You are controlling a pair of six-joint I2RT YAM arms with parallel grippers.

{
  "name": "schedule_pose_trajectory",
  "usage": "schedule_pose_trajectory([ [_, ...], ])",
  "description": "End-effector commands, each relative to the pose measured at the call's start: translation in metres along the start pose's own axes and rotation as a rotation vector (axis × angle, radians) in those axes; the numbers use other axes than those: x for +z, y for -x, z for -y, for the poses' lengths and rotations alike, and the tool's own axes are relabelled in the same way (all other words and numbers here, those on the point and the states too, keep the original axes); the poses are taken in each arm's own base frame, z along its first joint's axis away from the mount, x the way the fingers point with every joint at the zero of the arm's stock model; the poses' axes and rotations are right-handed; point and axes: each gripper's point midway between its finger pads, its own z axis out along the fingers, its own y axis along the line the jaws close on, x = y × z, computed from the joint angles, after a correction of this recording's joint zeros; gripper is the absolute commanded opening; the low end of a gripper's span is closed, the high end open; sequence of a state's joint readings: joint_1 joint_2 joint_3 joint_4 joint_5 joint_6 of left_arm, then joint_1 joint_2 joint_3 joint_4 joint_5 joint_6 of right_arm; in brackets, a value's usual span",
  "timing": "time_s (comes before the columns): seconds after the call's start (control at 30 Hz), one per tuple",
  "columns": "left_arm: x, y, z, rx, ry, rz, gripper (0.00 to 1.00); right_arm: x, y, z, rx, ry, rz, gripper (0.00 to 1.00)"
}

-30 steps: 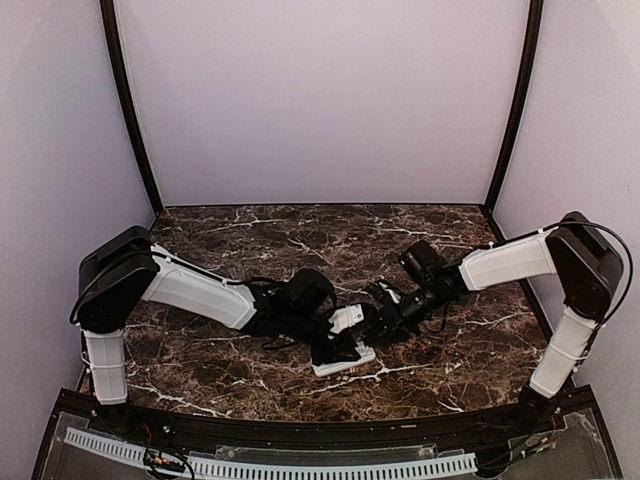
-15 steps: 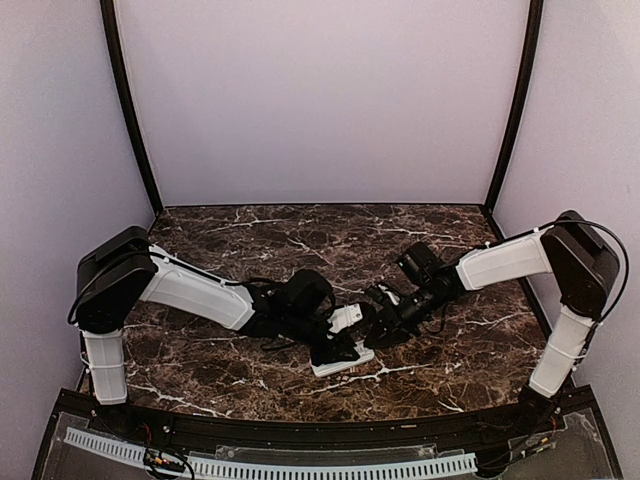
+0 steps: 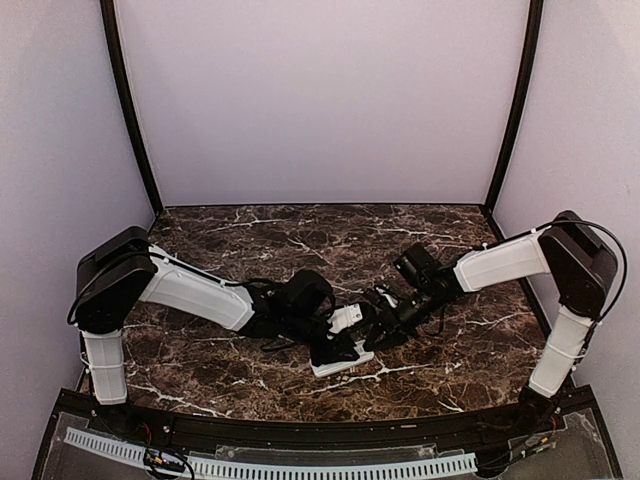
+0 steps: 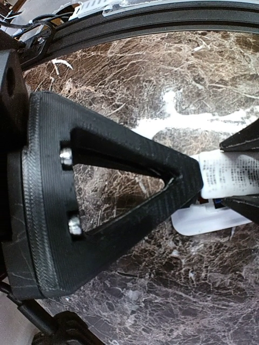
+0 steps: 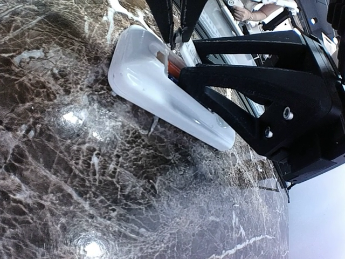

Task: Load the batteries into the remote control

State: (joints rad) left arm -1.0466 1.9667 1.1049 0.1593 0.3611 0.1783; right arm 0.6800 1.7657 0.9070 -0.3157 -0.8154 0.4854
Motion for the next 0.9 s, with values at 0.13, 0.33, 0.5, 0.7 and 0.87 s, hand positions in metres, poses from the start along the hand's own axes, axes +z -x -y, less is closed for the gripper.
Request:
schedule_pose_trajectory([
  [0.13, -0.0035, -0.0427, 0.0083, -0.056, -0.012, -0.138, 0.15, 0.0051, 0.0059, -0.0062, -0.016, 0.027, -0.007, 0.05],
  [0.33, -0.0038, -0.0435, 0.0089, -0.055, -0.016, -0.138, 0.15, 0.0061, 0.0093, -0.0085, -0.021, 0.038, -0.008, 0.0],
  [0.5, -0.004, -0.0429, 0.0089, -0.055, -0.018, -0.136, 0.18, 0.0062, 0.0099, -0.0095, -0.022, 0.042, -0.006, 0.0],
  [0.7, -0.0049, -0.0416, 0.0079, -0.052, -0.012, -0.134, 0.24, 0.007, 0.011, -0.0087, -0.024, 0.041, -0.006, 0.0],
  [0.87, -0.0055, -0.0417, 0.0077, -0.053, -0.01, -0.134, 0.31, 0.0085, 0.0114, -0.0071, -0.022, 0.04, -0.008, 0.0],
])
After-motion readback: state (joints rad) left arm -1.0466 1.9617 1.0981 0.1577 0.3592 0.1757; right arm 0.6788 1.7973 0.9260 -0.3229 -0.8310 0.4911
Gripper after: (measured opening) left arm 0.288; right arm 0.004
